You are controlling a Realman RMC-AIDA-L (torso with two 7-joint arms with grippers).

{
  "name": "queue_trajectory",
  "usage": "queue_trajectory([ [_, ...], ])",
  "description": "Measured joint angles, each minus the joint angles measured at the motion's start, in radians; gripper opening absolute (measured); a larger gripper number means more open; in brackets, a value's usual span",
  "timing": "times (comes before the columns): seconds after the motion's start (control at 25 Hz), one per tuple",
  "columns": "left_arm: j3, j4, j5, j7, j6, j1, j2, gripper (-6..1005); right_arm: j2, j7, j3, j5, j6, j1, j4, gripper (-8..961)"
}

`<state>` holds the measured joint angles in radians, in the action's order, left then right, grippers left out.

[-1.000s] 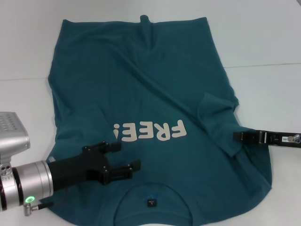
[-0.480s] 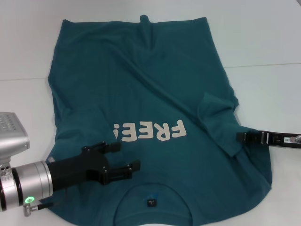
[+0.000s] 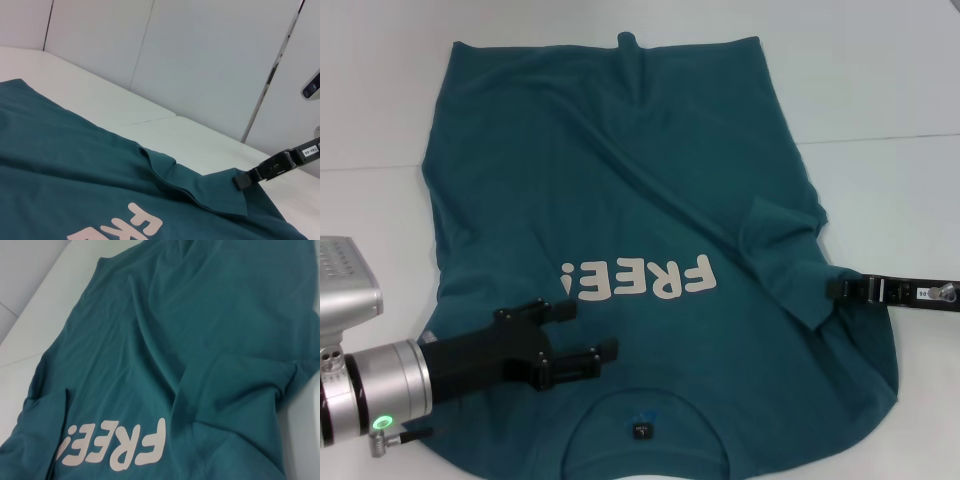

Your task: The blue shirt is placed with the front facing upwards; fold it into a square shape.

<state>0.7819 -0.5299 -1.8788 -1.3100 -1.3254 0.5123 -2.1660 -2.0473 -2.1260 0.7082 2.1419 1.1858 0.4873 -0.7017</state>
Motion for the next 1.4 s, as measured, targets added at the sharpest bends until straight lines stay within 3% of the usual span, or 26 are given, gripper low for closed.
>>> queue_trajectory([
  [0.16,0.000,-0.001,0.000,0.000,0.000,0.002,0.000,904,0.000,0.001,0.000,-0.001,0.002,-0.001,0.000,5],
  [0.96,-0.003,0.004,0.000,0.000,0.003,0.008,0.002,903,-0.006,0.052,0.000,-0.056,0.113,0.043,0.002,78],
  [1.4,-0.004,0.004,0.000,-0.002,0.003,0.006,0.000,903,-0.015,0.045,0.053,-0.048,0.137,0.065,0.006,118],
])
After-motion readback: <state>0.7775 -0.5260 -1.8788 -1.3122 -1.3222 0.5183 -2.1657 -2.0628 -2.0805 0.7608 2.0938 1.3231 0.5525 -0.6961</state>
